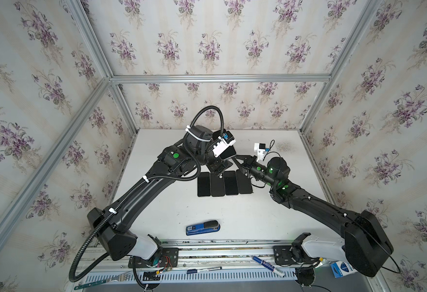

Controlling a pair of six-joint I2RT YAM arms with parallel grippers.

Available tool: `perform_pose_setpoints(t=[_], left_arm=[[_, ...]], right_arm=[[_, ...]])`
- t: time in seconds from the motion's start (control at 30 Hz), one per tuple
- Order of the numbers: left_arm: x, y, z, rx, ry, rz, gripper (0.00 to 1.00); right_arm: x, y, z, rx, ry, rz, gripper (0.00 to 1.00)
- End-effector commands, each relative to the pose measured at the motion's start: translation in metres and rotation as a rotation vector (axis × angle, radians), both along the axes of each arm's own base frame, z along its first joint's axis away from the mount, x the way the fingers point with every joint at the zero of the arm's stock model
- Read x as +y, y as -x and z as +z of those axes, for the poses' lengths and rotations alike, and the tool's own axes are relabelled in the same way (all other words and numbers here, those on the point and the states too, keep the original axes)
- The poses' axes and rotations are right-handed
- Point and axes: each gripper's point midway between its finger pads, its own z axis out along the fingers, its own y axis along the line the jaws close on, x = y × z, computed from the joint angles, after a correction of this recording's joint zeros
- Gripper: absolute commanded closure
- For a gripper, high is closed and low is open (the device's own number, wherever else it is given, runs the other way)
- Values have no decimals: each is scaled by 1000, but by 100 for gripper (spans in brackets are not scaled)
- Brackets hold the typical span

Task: Take the phone out of the phone case
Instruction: Remove the phone case from the phone.

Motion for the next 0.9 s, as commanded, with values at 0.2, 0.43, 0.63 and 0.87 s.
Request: perform_pose_setpoints(t=[0.2, 0.43, 0.63, 0.87], left_arm=[[3, -20, 0, -85, -91, 63, 18], [-2, -24, -5, -93, -115, 60, 19], [-2, -31, -11, -107, -150, 85, 20], [0, -40, -15, -142, -204, 125, 26]], right_arm=[[0, 1, 18, -54, -38, 6, 100], [1, 1, 17, -51, -38, 9, 100], [2, 1, 18, -52, -42, 13, 100], [1, 2, 18, -49, -45, 14, 100]])
